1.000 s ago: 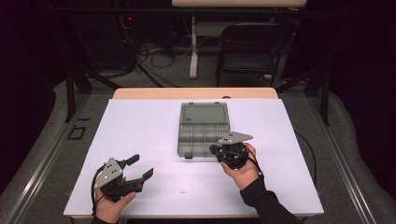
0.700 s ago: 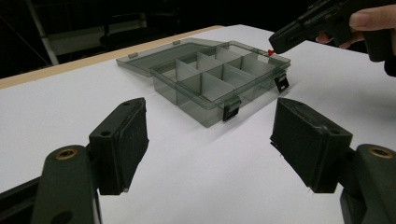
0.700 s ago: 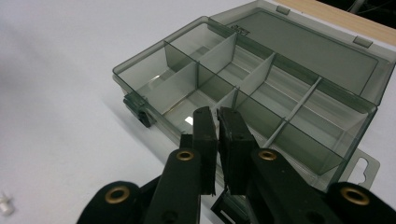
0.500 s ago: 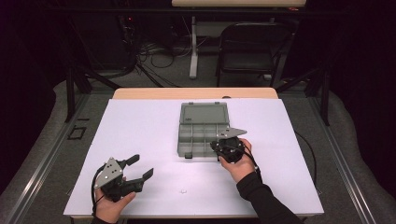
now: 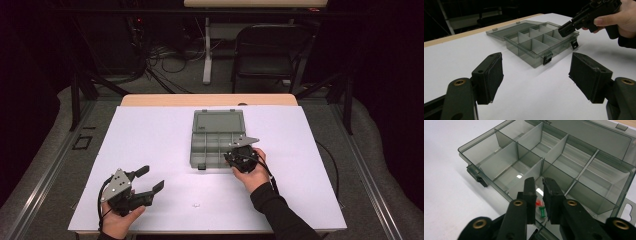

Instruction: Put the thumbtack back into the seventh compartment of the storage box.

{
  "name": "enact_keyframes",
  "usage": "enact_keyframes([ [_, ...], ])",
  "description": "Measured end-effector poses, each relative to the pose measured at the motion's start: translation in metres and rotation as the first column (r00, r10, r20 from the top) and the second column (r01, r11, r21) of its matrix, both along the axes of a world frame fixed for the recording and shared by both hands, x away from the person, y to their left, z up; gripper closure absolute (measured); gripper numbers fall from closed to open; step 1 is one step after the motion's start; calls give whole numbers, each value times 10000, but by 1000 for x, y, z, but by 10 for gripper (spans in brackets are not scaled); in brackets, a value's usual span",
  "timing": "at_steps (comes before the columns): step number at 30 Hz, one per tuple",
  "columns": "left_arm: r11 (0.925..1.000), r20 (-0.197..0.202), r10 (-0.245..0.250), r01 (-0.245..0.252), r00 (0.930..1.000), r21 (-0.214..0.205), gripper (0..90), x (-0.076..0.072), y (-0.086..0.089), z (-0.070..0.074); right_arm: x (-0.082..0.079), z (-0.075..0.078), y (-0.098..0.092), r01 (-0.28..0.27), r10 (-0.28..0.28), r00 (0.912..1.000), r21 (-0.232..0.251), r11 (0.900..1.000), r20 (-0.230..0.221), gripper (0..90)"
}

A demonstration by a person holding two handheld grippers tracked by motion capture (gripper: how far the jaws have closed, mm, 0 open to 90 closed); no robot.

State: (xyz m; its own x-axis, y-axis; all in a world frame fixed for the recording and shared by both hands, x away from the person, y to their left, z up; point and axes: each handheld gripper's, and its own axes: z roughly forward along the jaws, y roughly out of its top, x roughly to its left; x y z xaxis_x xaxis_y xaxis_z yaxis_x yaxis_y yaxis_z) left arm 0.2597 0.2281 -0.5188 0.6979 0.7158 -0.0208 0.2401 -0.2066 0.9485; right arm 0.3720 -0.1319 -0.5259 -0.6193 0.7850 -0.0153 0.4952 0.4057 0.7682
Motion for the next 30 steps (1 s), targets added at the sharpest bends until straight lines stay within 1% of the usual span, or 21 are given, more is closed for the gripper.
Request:
enact_keyframes([
  [5, 10000, 3, -6, 6, 10000, -13, 266, 0, 0, 0, -1, 1, 0, 42, -43, 9999, 100, 9999, 91, 718],
  [9, 10000, -6, 1, -1, 10000, 14, 266, 0, 0, 0, -2, 3, 0, 95, -98, 9997, 159, 9998, 225, 640],
  [10, 10000, -6, 7, -7, 10000, 12, 266, 0, 0, 0, -2, 3, -1, 95, -102, 9995, 248, 9996, 302, 629],
  [11, 10000, -8, -3, 3, 10000, -3, 266, 0, 0, 0, -2, 3, -1, 106, -112, 9997, 239, 9997, 239, 619],
  [16, 10000, -3, 16, -16, 10000, 7, 266, 0, 0, 0, -4, 6, -2, 124, -135, 9994, 349, 9993, 306, 555],
  [19, 10000, -2, 27, -27, 10000, 6, 266, 0, 0, 0, -7, 8, -2, 73, -89, 9990, 374, 9993, 428, 509],
  [24, 10000, -15, 14, -14, 10000, -20, 266, 0, 0, 0, -12, 13, -2, -49, 16, 9984, 573, 9983, 561, 436],
  [30, 10000, -14, 67, -67, 10000, 4, 266, 0, 0, 0, -22, 19, -1, -274, 236, 9982, 705, 9971, 550, 400],
])
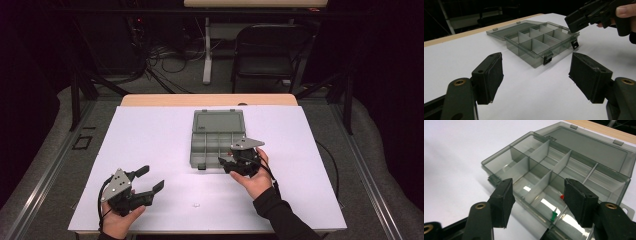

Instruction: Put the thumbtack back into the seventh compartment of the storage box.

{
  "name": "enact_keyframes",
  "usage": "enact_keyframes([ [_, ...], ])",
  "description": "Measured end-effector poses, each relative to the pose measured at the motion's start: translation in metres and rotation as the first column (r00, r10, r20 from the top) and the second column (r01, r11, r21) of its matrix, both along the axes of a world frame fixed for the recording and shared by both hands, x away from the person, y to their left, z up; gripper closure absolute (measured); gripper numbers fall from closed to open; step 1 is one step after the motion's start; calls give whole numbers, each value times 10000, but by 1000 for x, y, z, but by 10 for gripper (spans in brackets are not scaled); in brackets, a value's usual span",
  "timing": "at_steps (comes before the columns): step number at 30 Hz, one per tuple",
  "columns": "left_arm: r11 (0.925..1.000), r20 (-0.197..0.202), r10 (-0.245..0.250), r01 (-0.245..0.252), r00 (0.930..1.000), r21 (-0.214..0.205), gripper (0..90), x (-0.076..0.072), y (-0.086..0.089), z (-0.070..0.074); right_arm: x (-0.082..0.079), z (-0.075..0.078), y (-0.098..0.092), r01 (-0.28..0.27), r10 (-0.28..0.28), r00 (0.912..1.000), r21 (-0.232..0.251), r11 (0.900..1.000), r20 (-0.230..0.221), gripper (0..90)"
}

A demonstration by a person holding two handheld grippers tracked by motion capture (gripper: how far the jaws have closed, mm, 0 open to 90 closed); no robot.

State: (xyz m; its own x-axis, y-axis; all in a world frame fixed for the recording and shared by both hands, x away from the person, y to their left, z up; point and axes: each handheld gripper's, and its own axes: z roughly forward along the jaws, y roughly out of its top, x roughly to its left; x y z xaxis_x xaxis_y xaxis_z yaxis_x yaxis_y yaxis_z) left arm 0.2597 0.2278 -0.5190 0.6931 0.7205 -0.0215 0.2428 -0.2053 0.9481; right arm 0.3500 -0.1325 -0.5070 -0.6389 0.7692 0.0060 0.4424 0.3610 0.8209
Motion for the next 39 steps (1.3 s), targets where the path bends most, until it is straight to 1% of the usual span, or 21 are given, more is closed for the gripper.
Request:
enact_keyframes([
  [7, 10000, -11, -4, 4, 10000, -5, 266, 0, 0, 0, -17, 6, 2, -355, 348, 9987, 183, 9992, 382, 380],
  [10, 10000, -6, 3, -3, 10000, 2, 266, 0, 0, 0, -26, 6, 2, -511, 487, 9970, 396, 9979, 599, 367],
  [16, 10000, 9, -9, 9, 10000, 20, 266, 0, 0, 0, -43, 4, 2, -770, 716, 9942, 674, 9947, 800, 351],
  [20, 10000, 2, -10, 10, 10000, 28, 266, 0, 0, 0, -52, 0, 0, -822, 750, 9935, 839, 9931, 854, 349],
  [22, 10000, -3, -7, 7, 10000, 11, 266, 0, 0, 0, -55, -2, -1, -864, 792, 9928, 789, 9931, 902, 349],
  [26, 10000, -5, 2, -2, 10000, -3, 266, 0, 0, 0, -58, -4, -3, -856, 779, 9933, 910, 9922, 858, 345],
  [29, 10000, 3, -1, 1, 10000, -8, 266, -1, 0, 0, -60, -5, -2, -920, 847, 9927, 842, 9922, 859, 345],
  [33, 10000, -3, -17, 17, 10000, -30, 266, 0, 0, 0, -62, -7, 1, -1043, 971, 9916, 844, 9909, 856, 345],
  [35, 10000, 2, -12, 12, 10000, -4, 266, -1, 0, 0, -63, -7, 4, -1128, 1061, 9907, 769, 9906, 855, 345],
  [39, 10000, -2, -7, 7, 10000, 0, 266, -1, 0, 0, -66, -8, 10, -1344, 1278, 9884, 795, 9877, 824, 345],
])
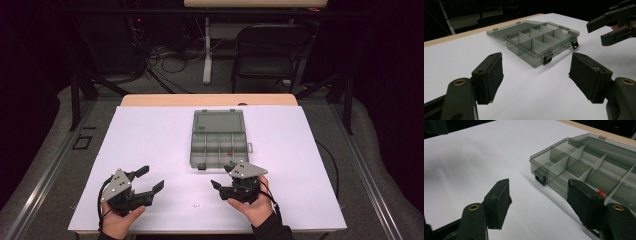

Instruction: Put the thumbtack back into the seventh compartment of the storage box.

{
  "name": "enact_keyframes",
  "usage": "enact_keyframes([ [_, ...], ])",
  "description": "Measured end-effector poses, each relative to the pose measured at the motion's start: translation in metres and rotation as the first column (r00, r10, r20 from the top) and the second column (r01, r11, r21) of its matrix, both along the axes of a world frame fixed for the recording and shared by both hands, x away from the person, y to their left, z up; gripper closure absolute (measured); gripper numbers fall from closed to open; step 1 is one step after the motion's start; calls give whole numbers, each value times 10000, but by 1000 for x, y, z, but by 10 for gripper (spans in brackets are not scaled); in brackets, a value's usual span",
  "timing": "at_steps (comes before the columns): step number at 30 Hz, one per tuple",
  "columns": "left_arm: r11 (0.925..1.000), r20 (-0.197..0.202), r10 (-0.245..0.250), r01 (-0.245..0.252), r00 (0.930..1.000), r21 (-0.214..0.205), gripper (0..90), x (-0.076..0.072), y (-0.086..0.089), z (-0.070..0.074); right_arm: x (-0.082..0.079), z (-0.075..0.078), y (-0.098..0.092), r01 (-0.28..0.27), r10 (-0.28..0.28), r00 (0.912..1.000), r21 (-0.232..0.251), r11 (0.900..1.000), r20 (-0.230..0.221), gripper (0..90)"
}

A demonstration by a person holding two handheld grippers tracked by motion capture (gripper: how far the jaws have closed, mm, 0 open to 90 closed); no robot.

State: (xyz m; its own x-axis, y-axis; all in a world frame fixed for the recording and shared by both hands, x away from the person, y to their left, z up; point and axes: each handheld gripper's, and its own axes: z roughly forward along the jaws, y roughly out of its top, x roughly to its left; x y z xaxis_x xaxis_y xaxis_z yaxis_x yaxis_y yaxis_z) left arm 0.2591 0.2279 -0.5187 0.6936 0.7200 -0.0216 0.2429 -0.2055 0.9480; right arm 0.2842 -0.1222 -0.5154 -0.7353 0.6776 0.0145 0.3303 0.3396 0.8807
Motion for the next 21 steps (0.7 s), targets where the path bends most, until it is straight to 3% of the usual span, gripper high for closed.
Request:
enact_keyframes([
  [10, 10000, 1, -16, 16, 10000, 20, 266, 0, 0, 0, -5, -8, 27, -830, 826, 9961, -102, 9965, -309, 358],
  [15, 10000, -5, -11, 11, 10000, 25, 266, 0, 0, 0, -10, -15, 41, -1407, 1388, 9895, -501, 9888, -394, 398],
  [21, 10000, 3, -23, 23, 10000, 26, 266, 0, 0, 0, -11, -21, 51, -1730, 1692, 9835, -588, 9832, -633, 472],
])
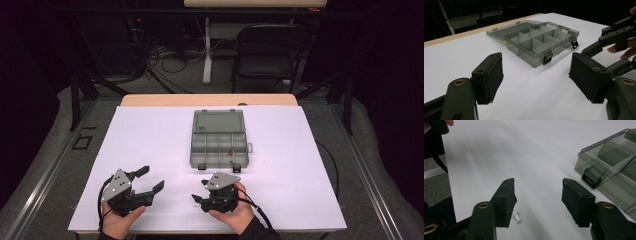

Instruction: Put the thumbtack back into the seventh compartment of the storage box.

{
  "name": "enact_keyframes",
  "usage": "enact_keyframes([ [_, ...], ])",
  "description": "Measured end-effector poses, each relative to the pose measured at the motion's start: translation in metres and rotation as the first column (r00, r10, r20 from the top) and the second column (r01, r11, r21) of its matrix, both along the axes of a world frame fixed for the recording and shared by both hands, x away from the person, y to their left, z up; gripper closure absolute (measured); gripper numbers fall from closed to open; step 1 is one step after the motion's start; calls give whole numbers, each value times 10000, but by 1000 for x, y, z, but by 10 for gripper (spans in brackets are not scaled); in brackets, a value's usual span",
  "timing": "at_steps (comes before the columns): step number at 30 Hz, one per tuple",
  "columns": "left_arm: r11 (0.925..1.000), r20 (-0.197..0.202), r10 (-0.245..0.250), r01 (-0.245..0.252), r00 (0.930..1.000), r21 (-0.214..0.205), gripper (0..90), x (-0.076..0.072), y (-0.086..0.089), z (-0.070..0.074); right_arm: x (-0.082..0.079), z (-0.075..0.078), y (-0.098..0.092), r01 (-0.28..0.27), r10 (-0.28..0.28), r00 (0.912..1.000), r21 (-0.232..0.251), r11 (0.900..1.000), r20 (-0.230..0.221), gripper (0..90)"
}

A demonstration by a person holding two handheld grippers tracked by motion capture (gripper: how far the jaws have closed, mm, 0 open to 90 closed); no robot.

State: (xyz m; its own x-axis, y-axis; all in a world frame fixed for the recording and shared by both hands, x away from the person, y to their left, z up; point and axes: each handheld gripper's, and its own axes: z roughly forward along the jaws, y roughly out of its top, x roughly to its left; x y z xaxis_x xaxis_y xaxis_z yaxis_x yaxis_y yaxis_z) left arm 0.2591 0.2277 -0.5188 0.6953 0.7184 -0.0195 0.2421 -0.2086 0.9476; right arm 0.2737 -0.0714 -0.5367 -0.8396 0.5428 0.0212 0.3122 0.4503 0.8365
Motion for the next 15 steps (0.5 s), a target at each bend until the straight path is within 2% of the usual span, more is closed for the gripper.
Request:
enact_keyframes([
  [7, 10000, 7, -12, 12, 10000, 4, 266, 0, 0, 0, -3, -8, 6, -406, 401, 9989, -190, 9990, -239, 585],
  [15, 10000, 5, -35, 35, 10000, -7, 272, 0, 0, 0, -4, -15, 10, -649, 626, 9967, -437, 9969, -522, 654],
])
